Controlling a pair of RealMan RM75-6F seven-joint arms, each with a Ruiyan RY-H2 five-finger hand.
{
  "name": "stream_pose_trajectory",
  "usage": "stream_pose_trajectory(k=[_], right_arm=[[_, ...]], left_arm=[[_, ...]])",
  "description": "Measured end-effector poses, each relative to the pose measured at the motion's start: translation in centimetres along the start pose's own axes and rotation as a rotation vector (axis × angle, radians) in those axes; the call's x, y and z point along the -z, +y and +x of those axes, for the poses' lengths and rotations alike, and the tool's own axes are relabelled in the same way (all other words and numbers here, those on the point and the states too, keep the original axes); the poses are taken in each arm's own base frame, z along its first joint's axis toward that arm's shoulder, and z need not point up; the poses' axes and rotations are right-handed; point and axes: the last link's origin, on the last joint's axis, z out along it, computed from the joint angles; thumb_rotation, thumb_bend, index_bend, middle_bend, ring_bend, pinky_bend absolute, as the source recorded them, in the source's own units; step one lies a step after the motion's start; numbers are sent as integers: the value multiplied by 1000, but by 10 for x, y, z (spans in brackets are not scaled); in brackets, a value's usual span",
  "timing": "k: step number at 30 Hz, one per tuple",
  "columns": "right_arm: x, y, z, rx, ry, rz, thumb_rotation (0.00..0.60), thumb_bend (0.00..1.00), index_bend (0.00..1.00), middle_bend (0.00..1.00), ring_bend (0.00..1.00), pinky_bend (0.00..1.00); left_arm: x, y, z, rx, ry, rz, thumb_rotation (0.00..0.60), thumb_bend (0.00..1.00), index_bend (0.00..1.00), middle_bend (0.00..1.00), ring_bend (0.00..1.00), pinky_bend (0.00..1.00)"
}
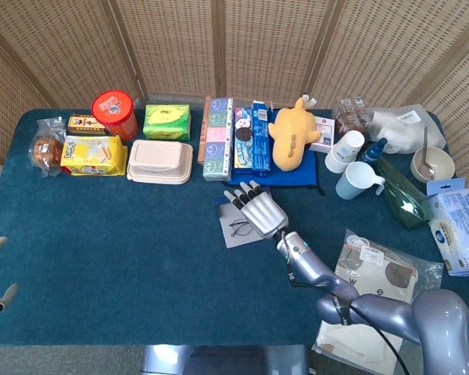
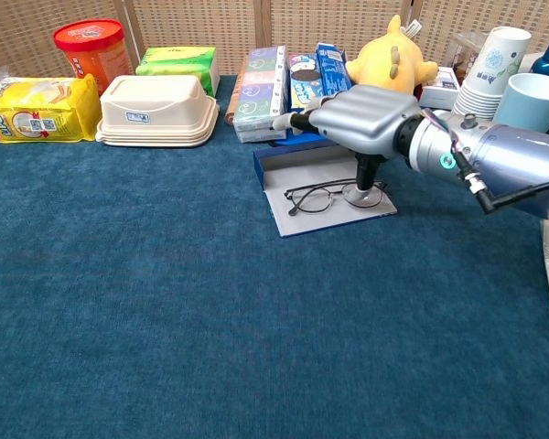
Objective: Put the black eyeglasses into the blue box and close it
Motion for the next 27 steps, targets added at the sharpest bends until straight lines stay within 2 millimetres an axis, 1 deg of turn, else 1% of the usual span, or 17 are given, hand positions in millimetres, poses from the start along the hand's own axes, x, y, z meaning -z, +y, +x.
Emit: stream_pose_trajectory(k=[16,21,27], right_arm=[[-23,2,1,-4,21,6,600,0,9,174,97,155],[-36,5,7,1,31,-11,600,0,10,174,97,154],[-42,9,12,-13,37,-32,600,0,9,174,97,154]], left_arm=[[3,-1,1,-6,4,15,588,282,129,108,82,0],[3,-1,1,-4,3,20,588,282,129,108,82,0],[3,-2,0,-4,2,22,585,282,129,108,82,0]])
